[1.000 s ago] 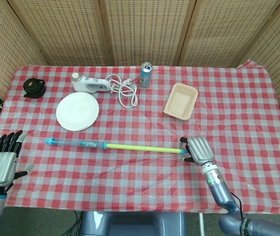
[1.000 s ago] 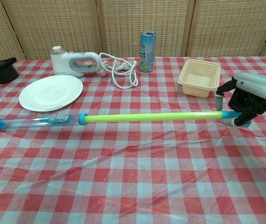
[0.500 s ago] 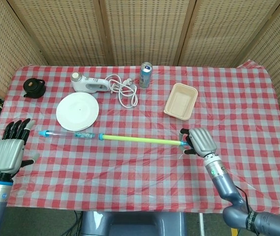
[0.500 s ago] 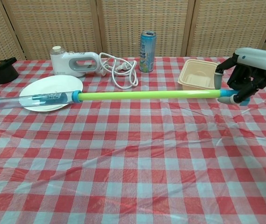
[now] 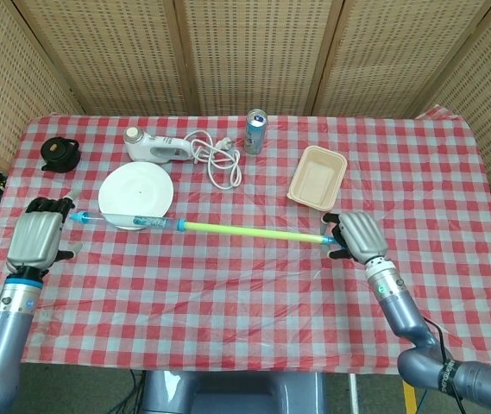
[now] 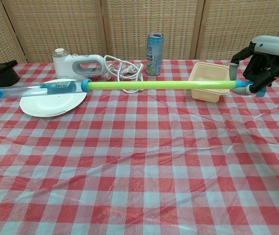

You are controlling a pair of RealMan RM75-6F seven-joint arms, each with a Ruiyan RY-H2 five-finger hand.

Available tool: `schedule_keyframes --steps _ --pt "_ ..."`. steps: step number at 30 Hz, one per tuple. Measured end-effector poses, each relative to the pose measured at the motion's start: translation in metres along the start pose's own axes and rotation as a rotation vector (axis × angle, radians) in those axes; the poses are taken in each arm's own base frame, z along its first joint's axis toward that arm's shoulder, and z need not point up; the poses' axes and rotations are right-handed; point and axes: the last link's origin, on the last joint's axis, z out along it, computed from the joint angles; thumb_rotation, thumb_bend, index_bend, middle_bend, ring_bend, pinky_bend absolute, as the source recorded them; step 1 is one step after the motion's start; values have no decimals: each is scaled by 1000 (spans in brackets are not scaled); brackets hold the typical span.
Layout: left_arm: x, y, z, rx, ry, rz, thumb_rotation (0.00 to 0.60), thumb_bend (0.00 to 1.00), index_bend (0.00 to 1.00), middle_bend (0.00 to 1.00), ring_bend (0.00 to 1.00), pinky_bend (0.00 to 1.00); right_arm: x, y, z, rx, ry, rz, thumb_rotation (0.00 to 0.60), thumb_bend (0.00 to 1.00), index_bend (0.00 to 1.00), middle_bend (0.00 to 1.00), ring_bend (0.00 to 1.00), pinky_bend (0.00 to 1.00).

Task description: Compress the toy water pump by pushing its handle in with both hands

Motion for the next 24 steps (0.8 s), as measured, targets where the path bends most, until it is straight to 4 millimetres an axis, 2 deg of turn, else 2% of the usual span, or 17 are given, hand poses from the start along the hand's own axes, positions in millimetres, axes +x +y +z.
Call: schedule_keyframes --steps 3,6,14,24 --pt "1 2 9 0 -18 -2 600 227 278 723 650 540 2 0 2 0 2 1 600 521 822 1000 949 488" --pt "0 2 18 5 -45 4 600 227 285 759 681 564 5 0 3 3 4 3 600 521 822 1000 949 489" --pt "1 -3 38 29 -109 41 600 227 295 764 685 567 9 1 4 4 -3 13 600 521 824 1000 949 489" --pt "-1 -14 48 56 -149 88 600 227 323 764 685 567 9 8 5 -15 -21 20 600 521 825 1000 950 489"
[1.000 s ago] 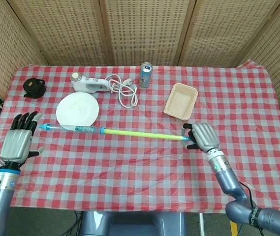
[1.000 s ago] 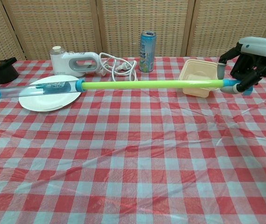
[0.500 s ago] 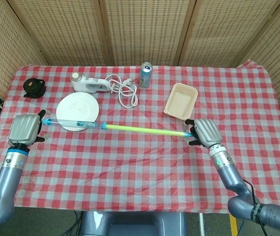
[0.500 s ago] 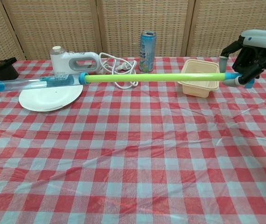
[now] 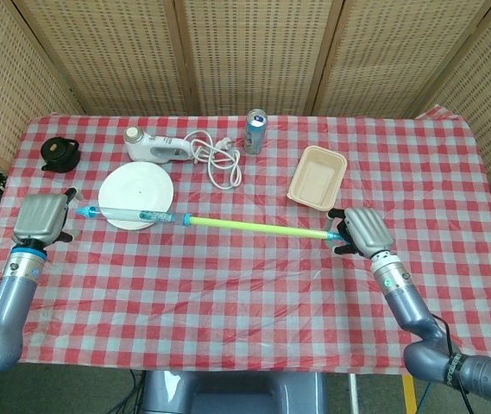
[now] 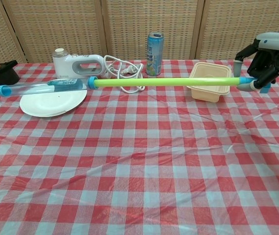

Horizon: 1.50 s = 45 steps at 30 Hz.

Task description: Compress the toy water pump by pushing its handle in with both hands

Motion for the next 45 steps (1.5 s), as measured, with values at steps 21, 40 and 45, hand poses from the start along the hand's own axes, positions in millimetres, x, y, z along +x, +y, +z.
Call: schedule_keyframes --steps 21,40,45 --pt "-15 8 29 -71 -25 9 600 227 371 763 685 559 7 1 -2 12 -29 40 600 523 829 1000 952 489" --pt "-26 11 37 -67 -51 20 600 420 529 763 685 559 11 -1 -6 21 -34 53 600 522 829 1000 952 490" --pt "-28 11 36 -65 -51 17 600 434 554 763 685 559 10 0 -6 18 -39 50 600 522 829 1000 952 490"
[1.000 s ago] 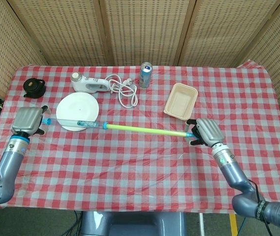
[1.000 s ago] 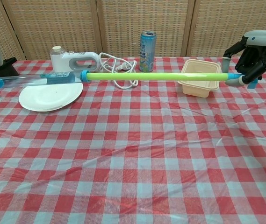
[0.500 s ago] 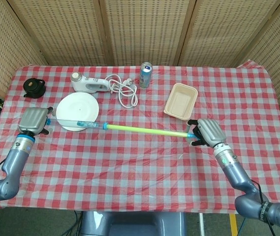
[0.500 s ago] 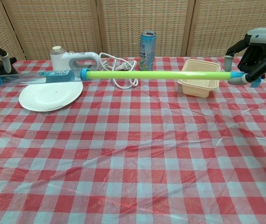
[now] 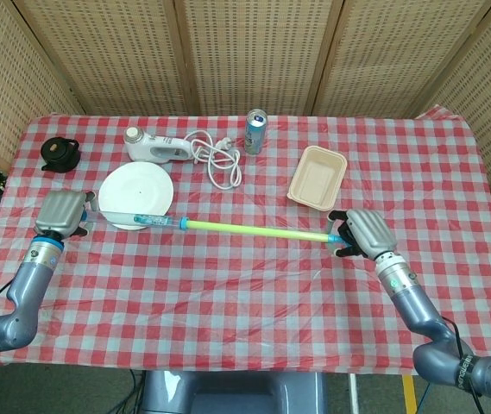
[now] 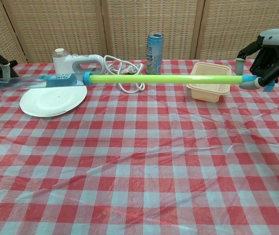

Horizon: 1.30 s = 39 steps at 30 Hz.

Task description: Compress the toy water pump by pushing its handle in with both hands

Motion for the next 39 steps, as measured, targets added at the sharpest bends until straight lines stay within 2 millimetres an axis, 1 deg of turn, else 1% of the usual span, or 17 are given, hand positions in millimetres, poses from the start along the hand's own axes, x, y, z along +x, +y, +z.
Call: schedule_keyframes --steps 7,19,26,33,39 --pt "2 4 -3 -16 6 -4 600 434 556 763 685 559 -3 -2 1 5 -12 0 600 522 829 1000 952 490" --pt "1 23 -10 -64 -20 -57 600 432 557 763 685 559 -7 -14 9 29 -35 -23 600 522 830 1000 952 490" --pt "1 44 -12 -98 -19 -92 600 432 557 763 685 559 -13 -17 13 35 -52 -32 600 521 830 1000 952 489" --pt "-2 68 -15 -124 -16 -126 600 432 557 763 685 559 -17 -26 14 72 -66 -50 600 521 830 1000 952 489" --pt "-5 86 -16 -144 -24 -147 600 432 557 763 685 559 -23 -29 13 89 -82 -61 600 521 830 1000 952 489"
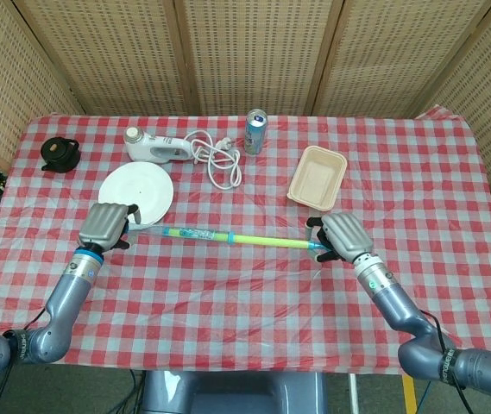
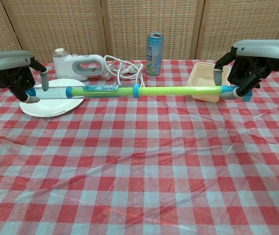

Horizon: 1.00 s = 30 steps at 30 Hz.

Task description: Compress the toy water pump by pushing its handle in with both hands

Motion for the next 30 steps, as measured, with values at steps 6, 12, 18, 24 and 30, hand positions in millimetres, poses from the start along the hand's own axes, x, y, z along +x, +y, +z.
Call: schedule_keyframes --steps 6,12,18,24,30 --pt "-4 14 2 -16 -4 -7 600 431 557 763 685 559 -3 -3 1 15 -11 -4 600 521 830 1000 952 489" --pt "-6 25 5 -30 -7 -13 600 430 558 763 685 559 -5 -7 1 39 -26 -3 600 521 830 1000 952 489" --pt "-8 36 5 -53 -16 -4 600 431 559 763 685 559 -10 -11 4 62 -56 -13 600 518 829 1000 952 489" --pt "-10 47 3 -72 -22 -6 600 431 559 763 685 559 -14 -16 7 82 -77 -23 600 517 829 1000 952 489" --pt "-11 52 1 -79 -27 -10 600 430 559 763 685 559 -20 -19 7 94 -93 -30 600 517 829 1000 952 489"
